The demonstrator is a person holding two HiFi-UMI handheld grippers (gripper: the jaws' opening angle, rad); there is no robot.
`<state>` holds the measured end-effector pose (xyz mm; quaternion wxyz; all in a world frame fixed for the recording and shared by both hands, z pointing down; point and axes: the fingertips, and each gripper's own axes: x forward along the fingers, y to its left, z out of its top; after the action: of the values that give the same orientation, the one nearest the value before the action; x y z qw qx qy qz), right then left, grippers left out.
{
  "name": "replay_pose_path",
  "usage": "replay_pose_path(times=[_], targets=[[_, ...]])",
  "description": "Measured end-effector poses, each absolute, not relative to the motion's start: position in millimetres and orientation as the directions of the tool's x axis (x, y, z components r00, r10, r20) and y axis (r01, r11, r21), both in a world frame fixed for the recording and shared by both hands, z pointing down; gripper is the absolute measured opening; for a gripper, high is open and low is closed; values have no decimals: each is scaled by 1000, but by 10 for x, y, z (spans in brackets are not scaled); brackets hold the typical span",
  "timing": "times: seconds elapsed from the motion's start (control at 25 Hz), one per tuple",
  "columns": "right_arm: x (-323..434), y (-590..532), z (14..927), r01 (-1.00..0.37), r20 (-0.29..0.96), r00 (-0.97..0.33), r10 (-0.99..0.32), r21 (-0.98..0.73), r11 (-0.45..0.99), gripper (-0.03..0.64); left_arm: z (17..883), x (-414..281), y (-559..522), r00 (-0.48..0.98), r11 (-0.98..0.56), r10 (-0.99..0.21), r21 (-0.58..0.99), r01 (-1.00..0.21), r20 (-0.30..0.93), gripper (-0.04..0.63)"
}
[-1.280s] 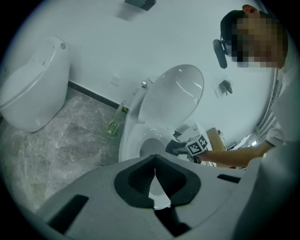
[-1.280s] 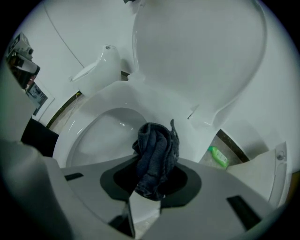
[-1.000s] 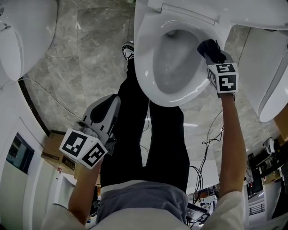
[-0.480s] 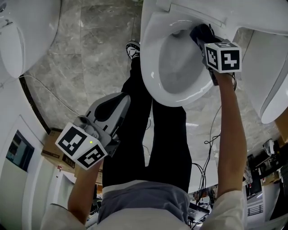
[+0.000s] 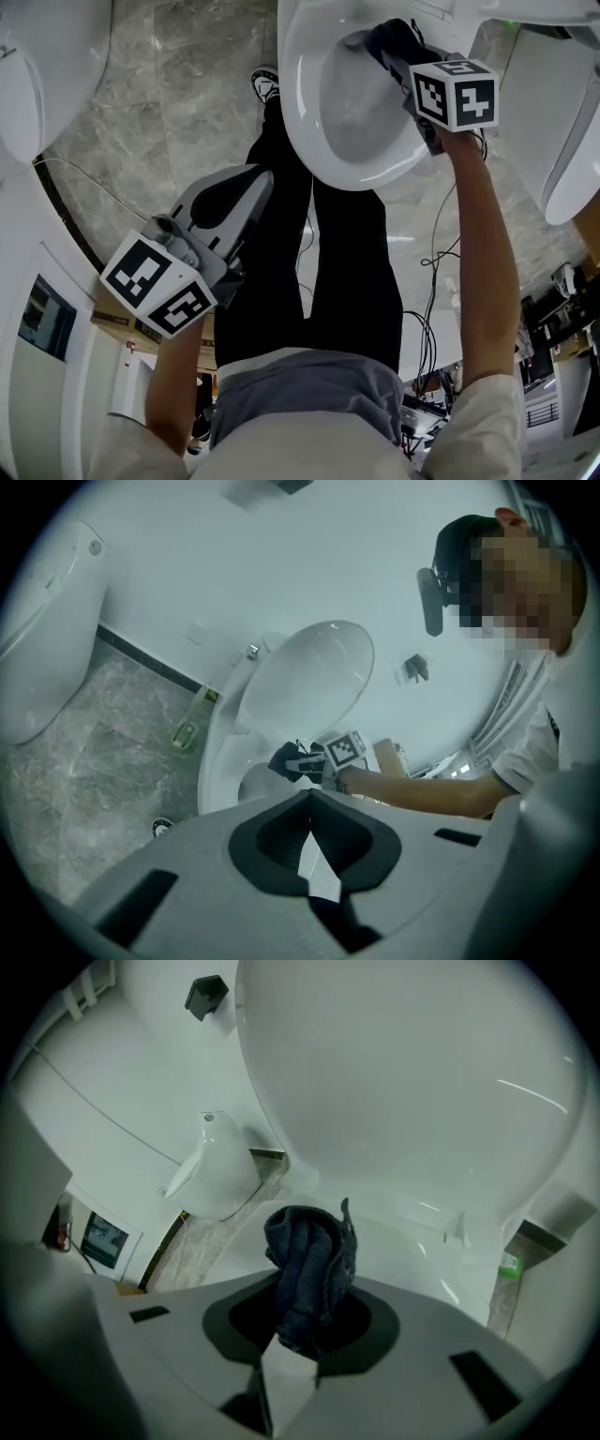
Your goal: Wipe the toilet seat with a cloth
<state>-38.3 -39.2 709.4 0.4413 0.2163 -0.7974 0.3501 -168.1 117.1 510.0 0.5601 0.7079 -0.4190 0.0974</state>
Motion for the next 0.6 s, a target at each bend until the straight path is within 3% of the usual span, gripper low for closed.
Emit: replay_pose_path(times=[0.24,0.6], targets=[[-305,-66,6625,-546,818,-574,35,-415,728,84,4907,-1574,1168,623,-36,-501,705,-708,600,9],[-79,110,5837,-521,808,-589,20,-399,755,84,4406,-1419,1040,605,-61,-549,694,-717,577,8]])
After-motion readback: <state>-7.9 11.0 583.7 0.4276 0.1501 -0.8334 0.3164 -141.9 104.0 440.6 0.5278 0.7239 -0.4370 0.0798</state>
